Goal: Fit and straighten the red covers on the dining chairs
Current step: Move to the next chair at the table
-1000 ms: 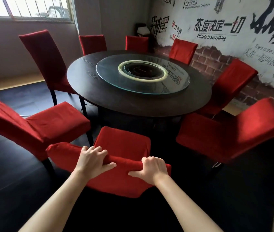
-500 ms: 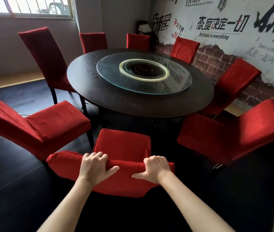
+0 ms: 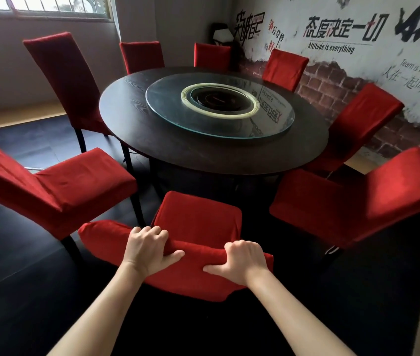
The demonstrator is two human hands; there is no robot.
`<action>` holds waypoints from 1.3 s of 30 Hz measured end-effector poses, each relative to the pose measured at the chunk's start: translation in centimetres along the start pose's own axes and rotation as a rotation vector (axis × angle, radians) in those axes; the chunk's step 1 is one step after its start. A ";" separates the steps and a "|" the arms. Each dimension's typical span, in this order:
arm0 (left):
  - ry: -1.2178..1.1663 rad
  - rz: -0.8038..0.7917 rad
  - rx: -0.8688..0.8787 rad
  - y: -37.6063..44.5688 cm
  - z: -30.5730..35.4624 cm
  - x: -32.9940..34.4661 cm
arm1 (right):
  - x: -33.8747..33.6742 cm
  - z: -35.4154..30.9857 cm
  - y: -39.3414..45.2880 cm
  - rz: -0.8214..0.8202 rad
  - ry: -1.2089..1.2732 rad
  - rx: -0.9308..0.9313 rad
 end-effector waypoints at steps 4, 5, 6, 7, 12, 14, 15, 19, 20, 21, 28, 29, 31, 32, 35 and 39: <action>-0.009 -0.016 -0.041 0.8 2.1 0.4 | -0.3 2.4 0.3 0.002 -0.037 -0.037; -0.013 -0.023 -0.051 1.2 2.8 0.6 | -0.4 3.2 0.5 0.000 -0.051 -0.041; -0.014 -0.028 -0.060 1.5 3.4 0.7 | -0.5 4.1 0.6 -0.003 -0.065 -0.046; -0.010 -0.030 -0.069 1.8 4.1 0.9 | -0.6 4.9 0.8 -0.007 -0.078 -0.049; 0.002 -0.049 -0.097 3.4 6.8 1.5 | -0.6 8.5 1.6 -0.030 -0.114 -0.055; -0.001 -0.048 -0.105 3.6 7.0 1.7 | -0.6 9.0 1.8 -0.028 -0.118 -0.057; -0.002 -0.045 -0.108 3.7 7.0 1.7 | -0.6 9.1 1.9 -0.023 -0.121 -0.059; -0.009 -0.034 -0.106 3.6 7.0 1.6 | -0.5 9.1 1.9 -0.027 -0.111 -0.054; -0.006 -0.034 -0.107 3.6 7.1 1.5 | -0.5 9.1 1.8 -0.030 -0.110 -0.051; -0.004 -0.035 -0.106 3.6 7.1 1.5 | -0.5 9.1 1.8 -0.033 -0.107 -0.048; 0.015 -0.034 -0.118 3.6 7.1 1.8 | -0.6 9.1 1.7 -0.037 -0.086 -0.044; 0.017 -0.034 -0.119 3.6 7.0 1.8 | -0.6 9.1 1.8 -0.035 -0.084 -0.046; 0.018 -0.035 -0.120 3.7 7.0 2.0 | -0.5 9.2 1.8 -0.034 -0.085 -0.048; 0.018 -0.034 -0.118 3.7 7.0 2.0 | -0.5 9.2 1.9 -0.034 -0.087 -0.049; 0.020 -0.036 -0.117 3.6 7.0 2.1 | -0.5 9.1 1.8 -0.034 -0.087 -0.052; 0.019 -0.047 -0.116 3.6 7.0 2.1 | -0.6 9.0 1.7 -0.029 -0.090 -0.052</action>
Point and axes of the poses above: each hand's wrist, its own y-axis towards the middle knuckle, its own x-axis out of the palm, z = x × y, the point moved 10 cm from there along y, towards the middle knuckle, and after that the axes turned 3 degrees about -z, right-handed, at the moved point
